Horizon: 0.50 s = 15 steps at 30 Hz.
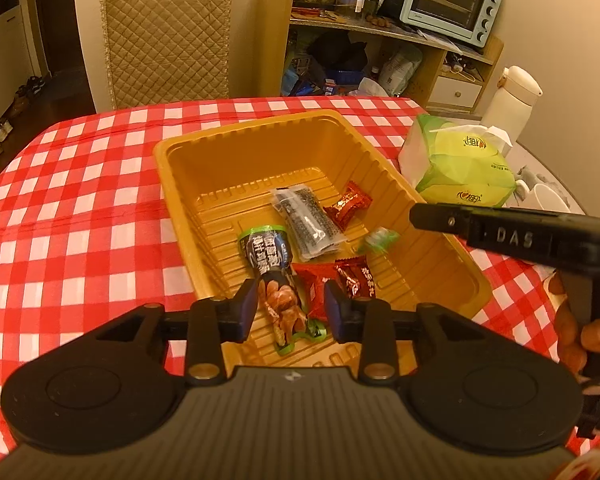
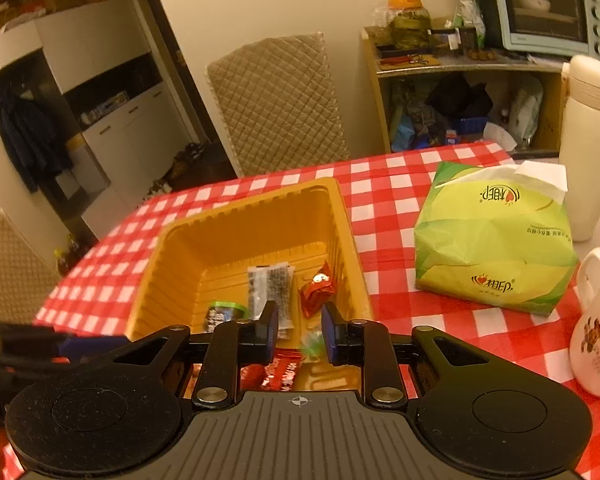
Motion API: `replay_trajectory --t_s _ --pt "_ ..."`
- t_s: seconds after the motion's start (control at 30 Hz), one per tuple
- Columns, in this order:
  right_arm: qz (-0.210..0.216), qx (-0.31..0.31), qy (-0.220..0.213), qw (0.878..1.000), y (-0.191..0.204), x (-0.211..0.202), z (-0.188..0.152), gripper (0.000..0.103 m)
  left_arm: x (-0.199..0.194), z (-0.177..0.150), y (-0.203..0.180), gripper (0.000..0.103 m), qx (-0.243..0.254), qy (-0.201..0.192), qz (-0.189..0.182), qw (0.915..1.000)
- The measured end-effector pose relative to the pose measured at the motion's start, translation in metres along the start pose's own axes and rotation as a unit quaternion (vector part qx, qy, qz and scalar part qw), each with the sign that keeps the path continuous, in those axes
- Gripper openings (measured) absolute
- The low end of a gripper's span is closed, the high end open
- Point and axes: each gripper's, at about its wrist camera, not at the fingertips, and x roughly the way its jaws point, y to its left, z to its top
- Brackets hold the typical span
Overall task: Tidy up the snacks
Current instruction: 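Release the red packet and green candy into the orange tray with both grippers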
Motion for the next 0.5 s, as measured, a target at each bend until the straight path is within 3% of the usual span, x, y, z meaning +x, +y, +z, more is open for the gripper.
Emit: replay_trajectory --t_s 0.07,0.13,0.33,0.5 --pt "-0.007 0.003 -0.005 1.0 0.0 -0.006 0.0 0.054 -0.005 -0.003 0.002 0.039 -0.002 -0.001 -0.001 1.0" --pt "-0.012 0.003 -0.012 1.0 0.002 -0.014 -0.002 0.068 -0.011 -0.007 0.004 0.043 -0.002 -0.004 -0.002 1.0" --pt "-0.01 0.007 -0.013 1.0 0.006 -0.038 -0.015 0.084 -0.035 -0.018 0.009 0.055 -0.001 -0.017 -0.005 0.9998" --pt "-0.007 0.02 -0.024 0.999 0.012 -0.066 -0.028 0.091 -0.063 -0.031 0.014 0.063 0.005 -0.033 -0.01 0.9994"
